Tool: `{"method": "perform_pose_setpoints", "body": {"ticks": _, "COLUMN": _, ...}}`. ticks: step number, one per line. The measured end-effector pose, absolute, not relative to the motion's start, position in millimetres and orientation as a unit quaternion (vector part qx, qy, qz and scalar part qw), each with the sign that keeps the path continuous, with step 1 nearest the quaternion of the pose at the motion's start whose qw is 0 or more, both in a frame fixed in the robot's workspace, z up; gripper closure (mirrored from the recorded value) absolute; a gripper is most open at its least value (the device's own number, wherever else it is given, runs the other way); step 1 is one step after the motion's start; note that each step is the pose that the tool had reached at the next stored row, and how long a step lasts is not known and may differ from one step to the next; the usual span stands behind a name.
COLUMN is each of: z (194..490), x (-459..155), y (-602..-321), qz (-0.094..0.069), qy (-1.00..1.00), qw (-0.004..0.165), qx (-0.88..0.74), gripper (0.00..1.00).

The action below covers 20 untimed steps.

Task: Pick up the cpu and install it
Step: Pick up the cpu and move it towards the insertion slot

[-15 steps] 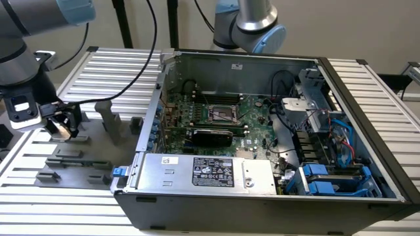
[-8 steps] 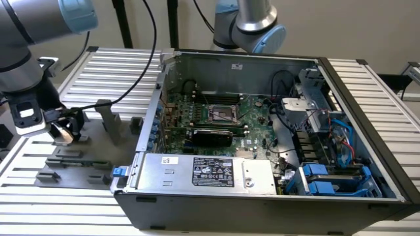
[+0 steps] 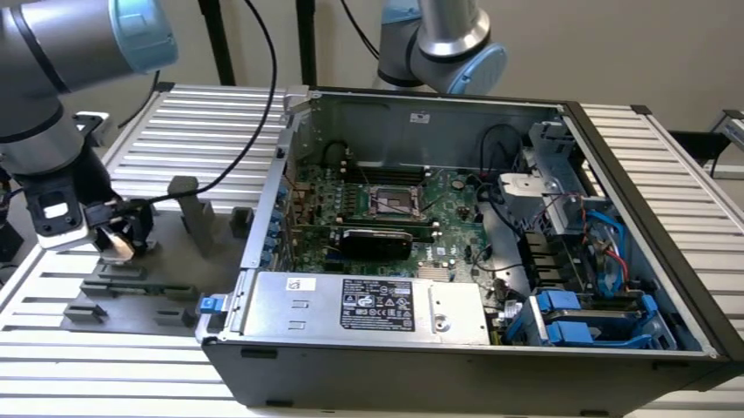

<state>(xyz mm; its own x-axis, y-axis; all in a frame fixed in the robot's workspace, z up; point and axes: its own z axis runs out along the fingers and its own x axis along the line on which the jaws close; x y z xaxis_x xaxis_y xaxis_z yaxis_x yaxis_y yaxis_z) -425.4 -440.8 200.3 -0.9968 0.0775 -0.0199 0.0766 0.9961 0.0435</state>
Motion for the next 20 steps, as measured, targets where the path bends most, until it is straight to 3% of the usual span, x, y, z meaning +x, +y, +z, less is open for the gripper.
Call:
{"method": "perform_pose_setpoints", "body": {"ticks": 8, "z": 189, "x": -426, "y": -441, "qz": 0.021, "qy": 0.999, "qw": 0.012, "qx": 0.039, "gripper": 0.45}}
{"method": "perform_pose_setpoints", "body": {"ticks": 10, "z": 189, "x": -425, "y": -441, "qz": 0.021, "qy": 0.999, "qw": 0.012, "qx": 0.039, "gripper": 0.38}}
{"method": "perform_pose_setpoints", "body": {"ticks": 12, "z": 188, "x": -425, "y": -441, "qz": 0.021, "qy": 0.999, "qw": 0.012, "qx": 0.039, "gripper": 0.38}}
{"method": "perform_pose_setpoints", "body": {"ticks": 13, "z": 188, "x": -425, "y": -441, "qz": 0.021, "qy": 0.999, "qw": 0.012, "qx": 0.039, "gripper": 0.31}}
{"method": "perform_pose_setpoints", "body": {"ticks": 20, "z": 187, "x": -425, "y": -441, "qz": 0.021, "qy": 0.999, "qw": 0.012, "qx": 0.039, "gripper": 0.31}}
